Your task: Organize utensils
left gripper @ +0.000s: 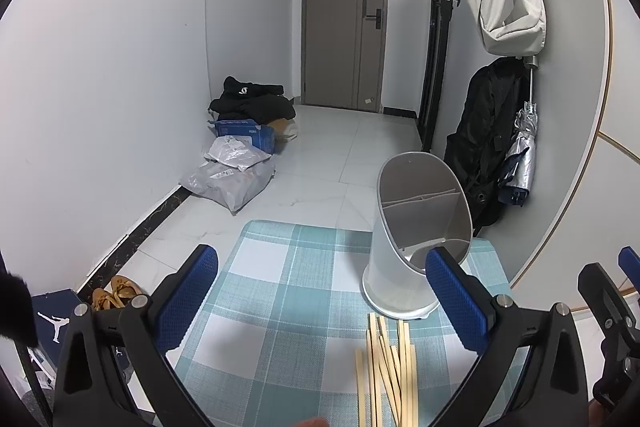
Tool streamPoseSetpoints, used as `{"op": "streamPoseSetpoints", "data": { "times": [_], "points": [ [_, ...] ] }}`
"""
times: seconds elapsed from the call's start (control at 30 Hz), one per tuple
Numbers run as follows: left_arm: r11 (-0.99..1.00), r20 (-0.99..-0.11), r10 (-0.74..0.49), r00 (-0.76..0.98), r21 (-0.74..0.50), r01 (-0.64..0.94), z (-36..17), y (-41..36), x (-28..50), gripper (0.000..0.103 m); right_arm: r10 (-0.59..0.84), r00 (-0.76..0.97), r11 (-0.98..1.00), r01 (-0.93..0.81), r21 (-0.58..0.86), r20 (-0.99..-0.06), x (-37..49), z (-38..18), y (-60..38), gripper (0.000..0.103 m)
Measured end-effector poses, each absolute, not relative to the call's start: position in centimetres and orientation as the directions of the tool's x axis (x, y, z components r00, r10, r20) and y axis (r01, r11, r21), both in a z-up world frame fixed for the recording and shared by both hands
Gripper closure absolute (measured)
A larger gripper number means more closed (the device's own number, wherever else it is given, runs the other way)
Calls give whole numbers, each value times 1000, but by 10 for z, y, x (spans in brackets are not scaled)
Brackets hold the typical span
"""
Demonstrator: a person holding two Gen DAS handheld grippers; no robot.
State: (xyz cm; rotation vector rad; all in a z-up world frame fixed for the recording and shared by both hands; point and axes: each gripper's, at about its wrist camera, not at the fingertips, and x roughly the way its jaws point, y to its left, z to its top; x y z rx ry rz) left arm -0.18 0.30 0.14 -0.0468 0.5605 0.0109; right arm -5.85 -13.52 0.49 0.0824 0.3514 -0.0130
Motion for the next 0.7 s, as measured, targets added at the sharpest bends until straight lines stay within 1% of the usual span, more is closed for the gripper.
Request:
{"op": "streamPoseSetpoints", "data": {
  "times": [0.7],
  "points": [
    [999,-528,-6,849,-43,-20,0,2,-3,1,-2,938,997,30,74,-346,-58,3,-134,0]
  ]
}}
